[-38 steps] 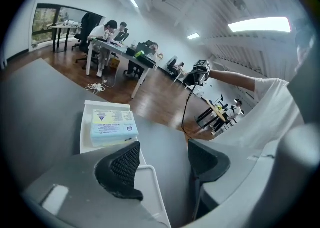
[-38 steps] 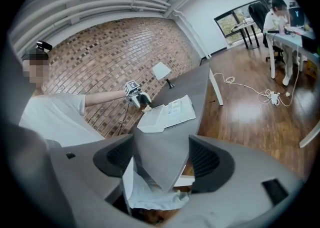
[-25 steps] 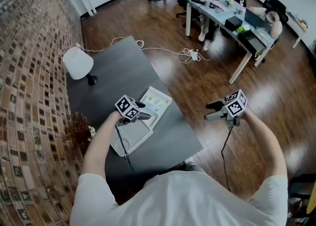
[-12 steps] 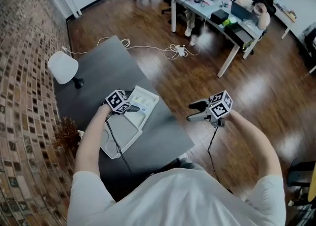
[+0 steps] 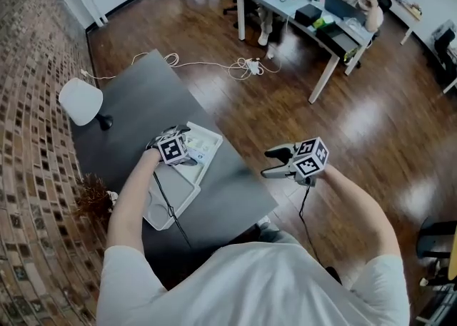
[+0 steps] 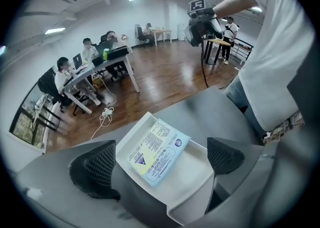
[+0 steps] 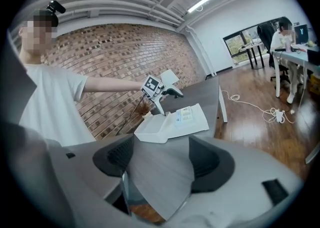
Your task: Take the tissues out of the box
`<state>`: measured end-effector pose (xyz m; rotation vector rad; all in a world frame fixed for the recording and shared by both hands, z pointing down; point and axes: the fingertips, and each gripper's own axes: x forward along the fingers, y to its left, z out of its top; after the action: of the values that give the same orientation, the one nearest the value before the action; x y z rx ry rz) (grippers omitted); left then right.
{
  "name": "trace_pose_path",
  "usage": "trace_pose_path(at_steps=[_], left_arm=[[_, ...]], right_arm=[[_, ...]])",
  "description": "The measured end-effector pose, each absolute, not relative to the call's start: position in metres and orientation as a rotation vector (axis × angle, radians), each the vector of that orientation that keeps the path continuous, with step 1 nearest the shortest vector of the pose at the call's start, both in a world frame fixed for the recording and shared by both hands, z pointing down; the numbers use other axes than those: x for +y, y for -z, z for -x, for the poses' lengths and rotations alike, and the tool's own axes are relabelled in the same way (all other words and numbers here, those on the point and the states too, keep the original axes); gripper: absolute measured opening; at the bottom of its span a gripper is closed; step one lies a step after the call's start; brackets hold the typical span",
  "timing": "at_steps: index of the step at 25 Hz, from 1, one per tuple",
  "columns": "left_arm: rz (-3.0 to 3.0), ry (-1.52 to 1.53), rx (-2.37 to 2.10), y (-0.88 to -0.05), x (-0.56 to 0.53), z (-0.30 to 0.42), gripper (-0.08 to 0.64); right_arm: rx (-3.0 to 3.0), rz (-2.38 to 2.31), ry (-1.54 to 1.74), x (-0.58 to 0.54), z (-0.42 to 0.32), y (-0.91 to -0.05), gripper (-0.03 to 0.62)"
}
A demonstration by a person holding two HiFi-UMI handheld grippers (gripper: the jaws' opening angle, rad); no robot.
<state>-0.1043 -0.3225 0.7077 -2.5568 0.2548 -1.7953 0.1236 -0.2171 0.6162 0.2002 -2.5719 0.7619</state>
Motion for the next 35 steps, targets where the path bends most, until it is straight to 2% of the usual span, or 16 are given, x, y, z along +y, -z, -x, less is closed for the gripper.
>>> trace_pose_path(at_steps=[10, 16, 21, 29, 30, 32, 35], left_arm=[[2.223, 1.904, -0.032, -0.748, -0.315, 0.105, 0.600], [2.056, 1.937, -0.177, -0.774, -0.317, 0.108, 0.600], [2.067, 1.920, -0.196, -0.786, -0.322, 0.096, 0.600], [2.010, 2.081, -0.285, -0.814, -0.314, 0.099, 0.598], [2.007, 2.072, -0.270, -0.815, -0.317, 0.097, 0.593], [1.981, 2.040, -0.239, -0.815, -0.323, 0.092, 0.520], [1.929, 2.011, -0.222, -0.813, -0.327, 0.091, 0.495]], right_arm=[[-2.688, -0.313, -0.750, -0.228, -0.100, -0.606, 0.356], [-2.634, -0.307, -0.623, -0.219, -0.106, -0.623, 0.356], [-2.702, -0.397, -0.638, -0.213, -0.113, -0.619, 0.356], [-2.716, -0.496, -0.626, -0.193, -0.139, -0.628, 0.356], [-2.718, -0.512, -0.619, -0.192, -0.142, -0.627, 0.356], [-2.731, -0.553, -0.603, -0.191, -0.148, -0.623, 0.356], [-2.761, -0.610, -0.597, -0.189, -0.156, -0.617, 0.356]])
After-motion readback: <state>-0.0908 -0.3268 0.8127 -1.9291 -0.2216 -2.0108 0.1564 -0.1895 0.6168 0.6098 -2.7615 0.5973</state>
